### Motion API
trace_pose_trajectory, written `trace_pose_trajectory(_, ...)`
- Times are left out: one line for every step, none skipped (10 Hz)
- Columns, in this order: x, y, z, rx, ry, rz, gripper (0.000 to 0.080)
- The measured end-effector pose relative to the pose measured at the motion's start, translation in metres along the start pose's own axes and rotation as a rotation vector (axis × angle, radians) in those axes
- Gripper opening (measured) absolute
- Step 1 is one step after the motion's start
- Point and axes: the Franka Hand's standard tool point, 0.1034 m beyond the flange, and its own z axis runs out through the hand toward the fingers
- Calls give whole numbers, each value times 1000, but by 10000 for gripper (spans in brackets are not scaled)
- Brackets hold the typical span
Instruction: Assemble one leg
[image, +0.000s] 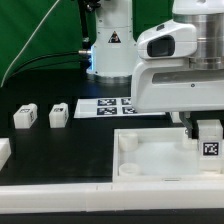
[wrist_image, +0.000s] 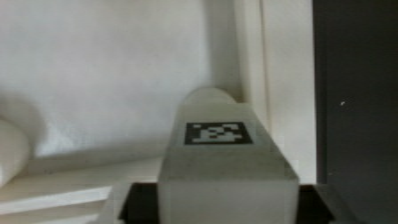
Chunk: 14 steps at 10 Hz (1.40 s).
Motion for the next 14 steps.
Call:
trace_pose_trajectory(0,0,0,2,-1,23,291)
trace_pose_trajectory(0,0,0,4,2,50,291)
trace_pose_trajectory(1,2,0,8,17,60,291)
trace_pose_trajectory(1,0,1,10,24,155,291)
trace_pose_trajectory(0,-2,1,13,23,305,291)
trace_pose_trajectory(0,-2,1,14,23,398,292)
trace_pose_trajectory(0,-2,1,16,21,469,292)
trace_pose_trajectory(0,-2,1,25,16,579,292)
trace_pose_trajectory(0,-2,1,30,13,672,294)
trace_pose_trajectory(0,-2,2,36,7,784,294)
trace_pose_trajectory(0,-2,2,44,1,884,294)
trace_pose_trajectory(0,-2,2,50,-5,977,294)
trace_pose_trajectory(0,-1,2,60,-17,1095,294)
trace_pose_trajectory(0,-1,2,63,-21,1157,294)
